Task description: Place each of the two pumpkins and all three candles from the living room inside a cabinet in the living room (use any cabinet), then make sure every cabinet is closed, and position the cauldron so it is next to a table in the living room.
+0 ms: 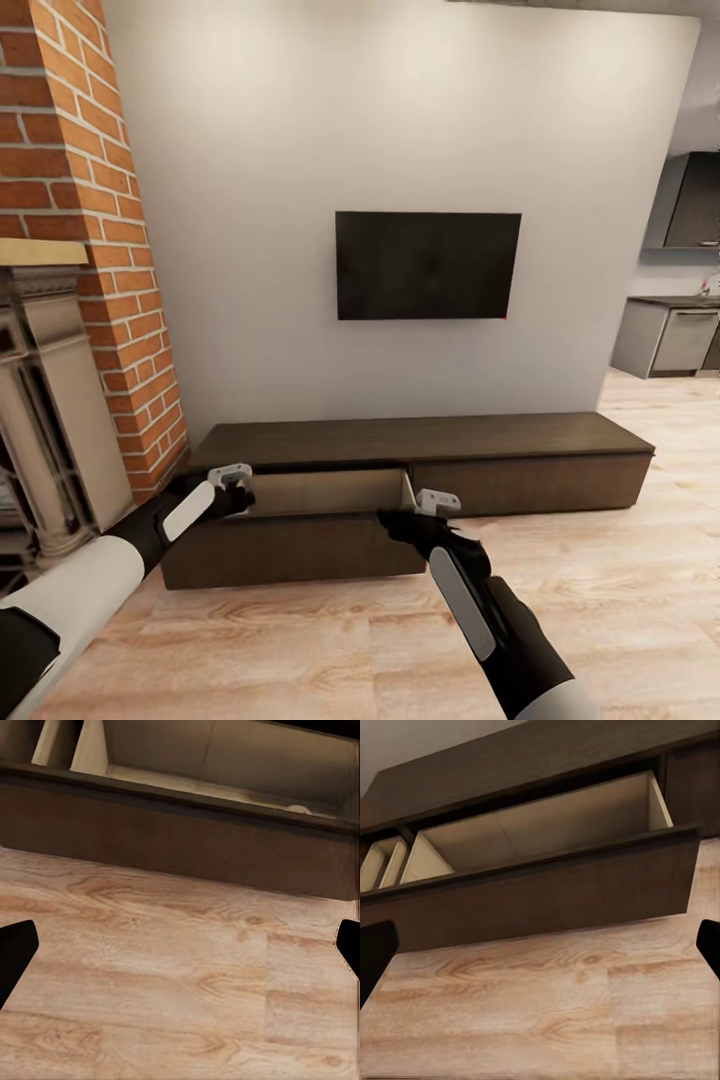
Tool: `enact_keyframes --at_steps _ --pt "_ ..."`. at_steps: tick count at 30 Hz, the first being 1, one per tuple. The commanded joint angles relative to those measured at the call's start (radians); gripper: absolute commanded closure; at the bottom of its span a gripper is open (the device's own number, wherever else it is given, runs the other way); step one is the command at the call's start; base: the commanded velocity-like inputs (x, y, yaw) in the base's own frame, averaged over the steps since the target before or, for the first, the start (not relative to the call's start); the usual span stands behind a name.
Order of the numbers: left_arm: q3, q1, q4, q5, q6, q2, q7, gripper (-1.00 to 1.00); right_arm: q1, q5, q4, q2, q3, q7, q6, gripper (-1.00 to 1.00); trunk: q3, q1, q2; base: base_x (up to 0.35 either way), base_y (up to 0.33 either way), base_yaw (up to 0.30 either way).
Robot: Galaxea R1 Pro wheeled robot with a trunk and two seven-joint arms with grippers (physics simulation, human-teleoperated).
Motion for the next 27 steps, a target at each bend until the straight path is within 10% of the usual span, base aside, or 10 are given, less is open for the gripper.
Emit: enact_keyframes --at_steps 1,17,27 --pt "-0.009 0.000 -0.002 0.010 -0.006 -0.001 0.009 -1.00 0.000 -0.010 -0.001 0.000 0.002 -0.010 0.000 -1.00 0.002 -0.005 0.007 -0.301 0.000 0.000" --pt "-0.045 0.048 0.000 0.009 -0.159 -0.008 0.009 -1.00 0.001 -0.008 0.029 0.006 0.011 -0.010 -0.048 -1.00 0.033 -0.043 0.077 -0.079 0.000 0.000" --pt "-0.174 0.093 0.007 0.011 -0.376 -0.009 0.011 -1.00 0.000 -0.006 0.380 0.027 0.150 -0.011 -0.398 -1.00 0.033 -0.043 0.077 0.000 0.000 0.000"
